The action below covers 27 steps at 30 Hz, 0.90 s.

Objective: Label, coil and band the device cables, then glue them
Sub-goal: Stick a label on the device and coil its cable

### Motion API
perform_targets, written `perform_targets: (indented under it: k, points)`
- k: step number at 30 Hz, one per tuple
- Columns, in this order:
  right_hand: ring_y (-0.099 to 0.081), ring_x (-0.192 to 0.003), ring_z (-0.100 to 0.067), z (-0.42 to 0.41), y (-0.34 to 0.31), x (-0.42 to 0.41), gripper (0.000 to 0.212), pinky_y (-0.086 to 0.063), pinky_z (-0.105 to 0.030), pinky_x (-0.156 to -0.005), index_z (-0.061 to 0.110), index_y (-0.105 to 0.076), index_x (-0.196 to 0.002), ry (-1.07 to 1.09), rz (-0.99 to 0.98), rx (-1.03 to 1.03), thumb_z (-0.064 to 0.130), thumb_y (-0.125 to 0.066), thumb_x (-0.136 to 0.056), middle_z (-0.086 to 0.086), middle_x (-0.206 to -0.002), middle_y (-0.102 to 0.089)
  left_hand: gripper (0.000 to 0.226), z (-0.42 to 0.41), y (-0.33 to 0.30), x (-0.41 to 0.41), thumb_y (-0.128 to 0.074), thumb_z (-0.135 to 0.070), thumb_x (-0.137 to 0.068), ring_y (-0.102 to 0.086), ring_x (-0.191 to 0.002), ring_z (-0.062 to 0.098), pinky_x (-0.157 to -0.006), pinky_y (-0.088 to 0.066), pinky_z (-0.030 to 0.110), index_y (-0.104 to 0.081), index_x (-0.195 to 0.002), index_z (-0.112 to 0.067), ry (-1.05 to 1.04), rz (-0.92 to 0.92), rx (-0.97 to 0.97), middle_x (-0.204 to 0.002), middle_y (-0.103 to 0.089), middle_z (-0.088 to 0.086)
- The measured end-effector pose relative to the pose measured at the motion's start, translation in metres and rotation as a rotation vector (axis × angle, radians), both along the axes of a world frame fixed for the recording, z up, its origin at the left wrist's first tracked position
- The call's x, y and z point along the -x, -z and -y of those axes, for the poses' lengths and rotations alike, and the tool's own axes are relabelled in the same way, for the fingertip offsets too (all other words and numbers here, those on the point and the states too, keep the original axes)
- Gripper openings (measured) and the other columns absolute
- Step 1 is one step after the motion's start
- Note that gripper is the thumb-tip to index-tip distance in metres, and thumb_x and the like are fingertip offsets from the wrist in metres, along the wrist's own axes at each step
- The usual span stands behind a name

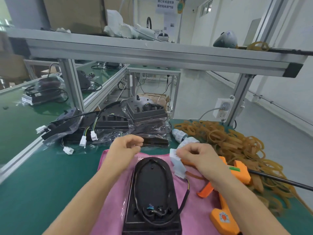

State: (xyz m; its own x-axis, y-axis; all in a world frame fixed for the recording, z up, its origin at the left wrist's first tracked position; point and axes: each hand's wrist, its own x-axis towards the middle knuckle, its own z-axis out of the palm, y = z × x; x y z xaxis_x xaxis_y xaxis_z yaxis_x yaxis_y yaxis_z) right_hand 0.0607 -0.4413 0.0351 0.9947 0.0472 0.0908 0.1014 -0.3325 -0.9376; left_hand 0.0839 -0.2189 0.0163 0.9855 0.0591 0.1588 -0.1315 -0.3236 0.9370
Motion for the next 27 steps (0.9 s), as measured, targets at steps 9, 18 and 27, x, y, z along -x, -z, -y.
perform_targets:
  k: [9, 18, 27]
  points:
    - [-0.06, -0.066, -0.006, -0.056, 0.023, 0.005, 0.018, -0.047, -0.03, -0.069, 0.019, -0.073, -0.067, -0.022, -0.121, 0.352, 0.031, -0.076, -0.081, 0.003, -0.068, -0.07, 0.029, 0.0, 0.041, 0.038, -0.071, 0.003, -0.08, -0.059, -0.084, 0.0, -0.075, -0.044, 0.012, -0.067, -0.104, -0.012, -0.022, -0.156, 0.078, -0.092, -0.066, -0.008]
    - [-0.059, -0.085, -0.016, -0.067, 0.033, 0.009, 0.025, -0.037, -0.032, -0.073, 0.026, -0.072, -0.067, 0.13, 0.055, 0.737, 0.048, -0.071, -0.078, 0.007, -0.077, -0.067, 0.033, 0.013, 0.047, 0.034, -0.084, -0.024, -0.069, -0.061, -0.093, 0.012, -0.086, -0.05, 0.032, -0.06, -0.093, -0.029, -0.125, -0.155, -0.03, -0.099, -0.066, -0.005]
    - [-0.05, -0.107, -0.015, -0.049, 0.049, 0.01, 0.048, -0.039, -0.03, -0.086, 0.022, -0.044, -0.113, 0.238, -0.232, 0.281, 0.038, -0.074, -0.079, 0.001, -0.12, -0.049, 0.047, 0.007, 0.045, 0.035, -0.079, -0.023, -0.073, -0.059, -0.099, 0.013, -0.083, -0.045, 0.029, -0.051, -0.11, -0.026, -0.169, -0.235, -0.07, -0.106, -0.058, -0.01]
